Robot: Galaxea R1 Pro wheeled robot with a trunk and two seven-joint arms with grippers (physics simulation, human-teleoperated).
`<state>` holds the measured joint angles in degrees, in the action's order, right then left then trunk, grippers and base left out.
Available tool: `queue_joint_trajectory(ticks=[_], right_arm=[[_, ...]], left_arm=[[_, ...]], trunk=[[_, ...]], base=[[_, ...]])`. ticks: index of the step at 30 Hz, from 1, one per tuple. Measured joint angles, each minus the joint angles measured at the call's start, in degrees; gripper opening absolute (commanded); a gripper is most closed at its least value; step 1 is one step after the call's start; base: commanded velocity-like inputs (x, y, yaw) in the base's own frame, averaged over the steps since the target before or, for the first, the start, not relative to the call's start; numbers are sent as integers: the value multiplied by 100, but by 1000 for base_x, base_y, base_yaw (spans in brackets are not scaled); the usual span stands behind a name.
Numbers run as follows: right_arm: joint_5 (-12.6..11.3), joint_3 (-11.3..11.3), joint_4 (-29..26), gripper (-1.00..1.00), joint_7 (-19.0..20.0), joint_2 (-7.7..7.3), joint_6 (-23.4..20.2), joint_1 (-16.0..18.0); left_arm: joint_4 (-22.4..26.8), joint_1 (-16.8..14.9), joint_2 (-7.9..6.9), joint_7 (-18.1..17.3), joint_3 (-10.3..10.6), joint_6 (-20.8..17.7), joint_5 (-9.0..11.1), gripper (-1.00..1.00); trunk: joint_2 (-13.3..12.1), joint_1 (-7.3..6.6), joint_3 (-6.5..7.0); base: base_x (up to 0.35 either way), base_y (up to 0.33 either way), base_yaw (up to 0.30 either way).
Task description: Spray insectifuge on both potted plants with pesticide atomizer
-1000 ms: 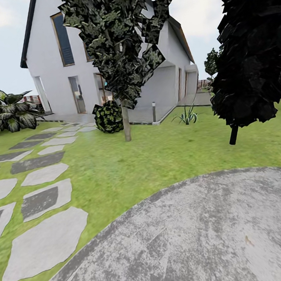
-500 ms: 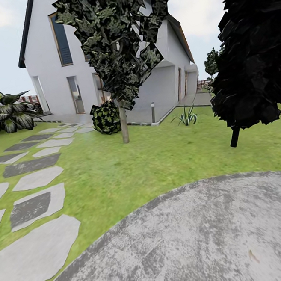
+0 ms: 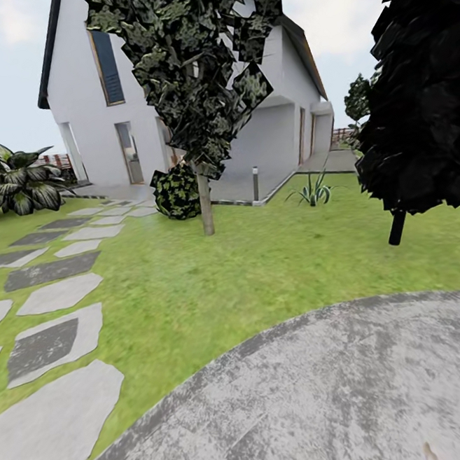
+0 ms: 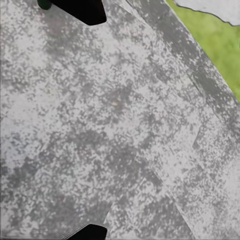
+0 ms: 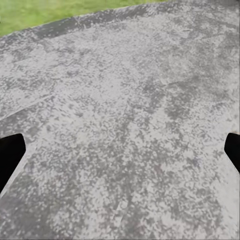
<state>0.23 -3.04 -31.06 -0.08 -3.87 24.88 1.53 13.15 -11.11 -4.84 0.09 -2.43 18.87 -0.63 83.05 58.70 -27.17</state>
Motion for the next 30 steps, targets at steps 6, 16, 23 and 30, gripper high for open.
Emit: queue_joint_trajectory(ticks=[6,16,23,30], right_arm=[[0,3,45,100,0,0,0,0],[0,23,70,100,0,0,0,1],[0,28,71,100,0,0,1,0],[0,28,71,100,0,0,0,0]], left_arm=[[0,0,0,0,-4,0,0,100],[1,0,-2,0,-7,0,0,100],[1,1,-2,0,-7,0,2,100],[1,1,-2,0,-9,0,15,100]], trunk=[[0,0,-38],[0,0,-75],[0,0,-76],[0,0,-76]], base=[[315,-166,175],[291,-199,225],[286,-206,274],[286,-206,278]])
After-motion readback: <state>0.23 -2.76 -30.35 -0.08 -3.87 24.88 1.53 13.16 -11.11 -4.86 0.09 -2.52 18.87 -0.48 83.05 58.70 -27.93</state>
